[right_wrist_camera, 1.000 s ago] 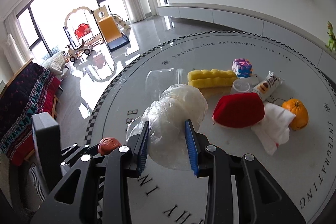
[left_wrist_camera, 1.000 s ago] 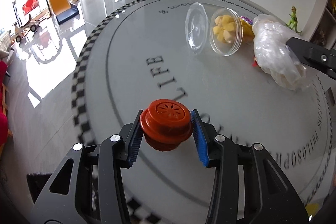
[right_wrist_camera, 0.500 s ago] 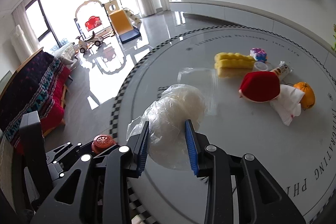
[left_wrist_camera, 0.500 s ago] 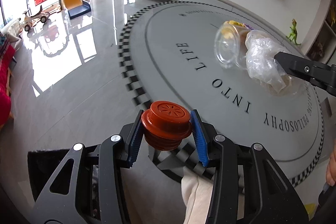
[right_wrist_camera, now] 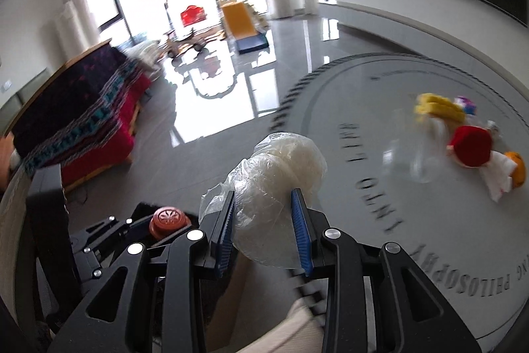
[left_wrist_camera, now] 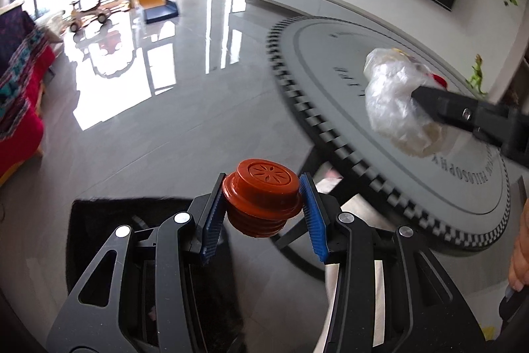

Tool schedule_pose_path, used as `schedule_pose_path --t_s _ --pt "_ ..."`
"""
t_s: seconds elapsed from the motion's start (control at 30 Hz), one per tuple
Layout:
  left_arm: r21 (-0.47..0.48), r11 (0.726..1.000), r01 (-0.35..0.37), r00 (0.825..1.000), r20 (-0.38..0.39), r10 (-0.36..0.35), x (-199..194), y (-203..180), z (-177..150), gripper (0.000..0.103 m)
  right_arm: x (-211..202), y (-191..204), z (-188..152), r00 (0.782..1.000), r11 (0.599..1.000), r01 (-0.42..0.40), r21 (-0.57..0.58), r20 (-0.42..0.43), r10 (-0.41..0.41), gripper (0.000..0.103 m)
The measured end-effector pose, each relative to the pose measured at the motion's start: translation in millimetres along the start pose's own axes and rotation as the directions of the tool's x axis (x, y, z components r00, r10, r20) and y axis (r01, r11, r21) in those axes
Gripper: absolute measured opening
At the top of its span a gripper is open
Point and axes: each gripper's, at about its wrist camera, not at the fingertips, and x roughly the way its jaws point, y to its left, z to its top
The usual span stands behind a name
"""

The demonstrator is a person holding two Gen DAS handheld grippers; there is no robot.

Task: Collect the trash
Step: 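Drop the red cap stack and plastic bag into the trash bag with both grippers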

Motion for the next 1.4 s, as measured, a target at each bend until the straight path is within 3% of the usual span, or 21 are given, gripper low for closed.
schedule_pose_path --t_s 0.37,0.67,0.7,0.77,0.8,1.03,1.4 --pt "-0.123 0.985 -0.124 0.992 -0.034 0.121 -21 70 -48 0.043 37 86 -22 0.987 0.984 -0.127 -0.127 -0.110 0.114 0.034" --pt "-0.250 0.935 -0.251 0.966 -0.134 0.223 -40 127 -106 0.044 66 148 -43 0.958 0.947 -0.238 -0.215 -0.214 0.192 0.037" --pt "-0.262 0.931 -0.255 0.964 -0.148 0.222 -40 131 -111 0.045 69 153 -45 0.953 0.943 -0.246 -0.226 -0.233 0.193 0.041" --pt "-0.284 0.914 -0.290 0.954 -0.165 0.252 -44 140 -118 0.092 76 158 -49 0.947 0.944 -0.239 -0.228 -0.269 0.175 0.067" --pt "-0.287 0.900 -0.329 0.942 -0.160 0.294 -47 143 -121 0.097 77 158 -51 0.950 0.949 -0.229 -0.219 -0.263 0.168 0.068" --pt "-0.315 0.887 -0.337 0.941 -0.155 0.302 -58 149 -124 0.097 69 147 -51 0.952 0.958 -0.229 -0.173 -0.243 0.184 0.068" --pt "-0.304 0.902 -0.305 0.951 -0.152 0.270 -56 140 -118 0.097 61 133 -52 0.952 0.962 -0.237 -0.136 -0.231 0.202 0.070"
